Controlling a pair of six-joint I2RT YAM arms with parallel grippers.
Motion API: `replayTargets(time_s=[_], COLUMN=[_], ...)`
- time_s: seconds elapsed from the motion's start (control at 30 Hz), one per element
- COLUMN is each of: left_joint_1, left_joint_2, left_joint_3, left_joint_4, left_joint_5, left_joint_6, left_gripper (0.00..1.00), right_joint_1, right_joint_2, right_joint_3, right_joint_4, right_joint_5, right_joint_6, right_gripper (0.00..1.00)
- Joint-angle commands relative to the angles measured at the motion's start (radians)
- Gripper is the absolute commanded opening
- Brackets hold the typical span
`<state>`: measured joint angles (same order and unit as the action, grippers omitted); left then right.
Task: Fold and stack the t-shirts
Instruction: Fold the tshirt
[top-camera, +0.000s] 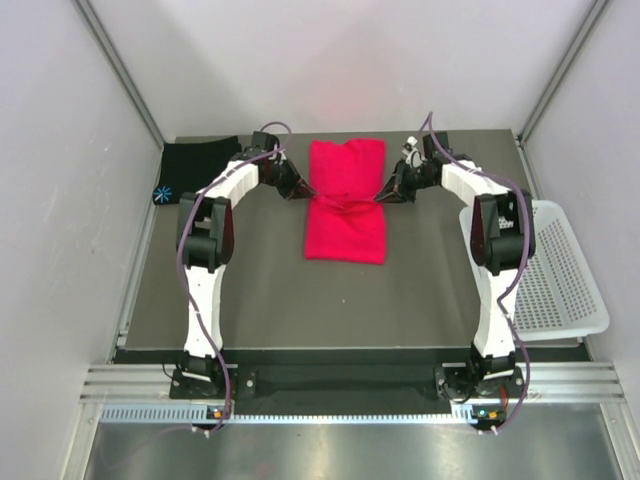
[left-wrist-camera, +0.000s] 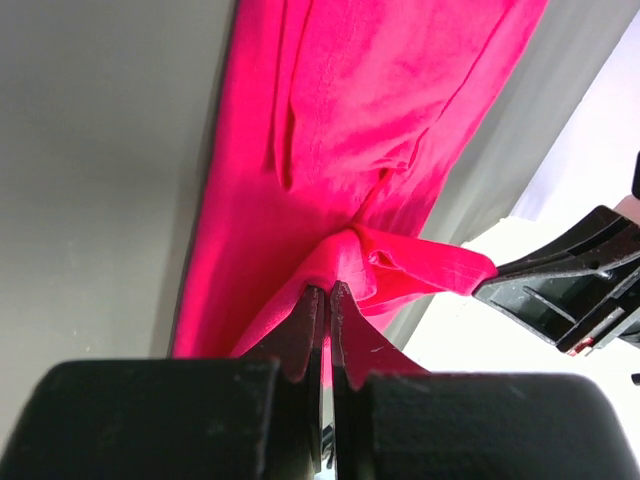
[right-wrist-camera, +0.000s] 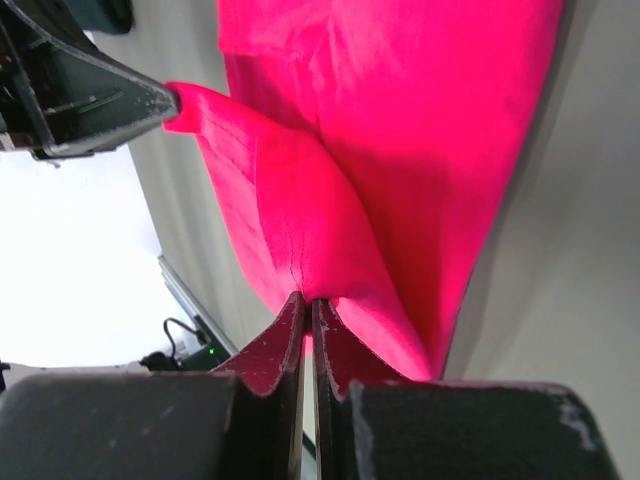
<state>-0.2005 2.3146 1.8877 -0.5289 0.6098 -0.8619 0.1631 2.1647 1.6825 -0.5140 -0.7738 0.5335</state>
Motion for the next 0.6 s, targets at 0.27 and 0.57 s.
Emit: replayTargets(time_s=[0.27, 0.57], left_joint_1=[0.01, 0.022], left_joint_2=[0.06, 0.081], left_joint_3=[0.106, 0.117], left_joint_4=[0.067, 0.061], left_joint_5=[0.019, -0.002], left_joint_6=[-0.038, -0.057], left_gripper=[0.0, 0.0], right_joint_1=[-0.037, -0.048], right_joint_2=[0.093, 0.158], right_joint_3=[0.147, 0.204], right_joint_4=[0.003, -0.015], right_joint_5=[-0.042, -0.067], right_joint_6=[0.002, -0.004], right_gripper=[0.0, 0.0])
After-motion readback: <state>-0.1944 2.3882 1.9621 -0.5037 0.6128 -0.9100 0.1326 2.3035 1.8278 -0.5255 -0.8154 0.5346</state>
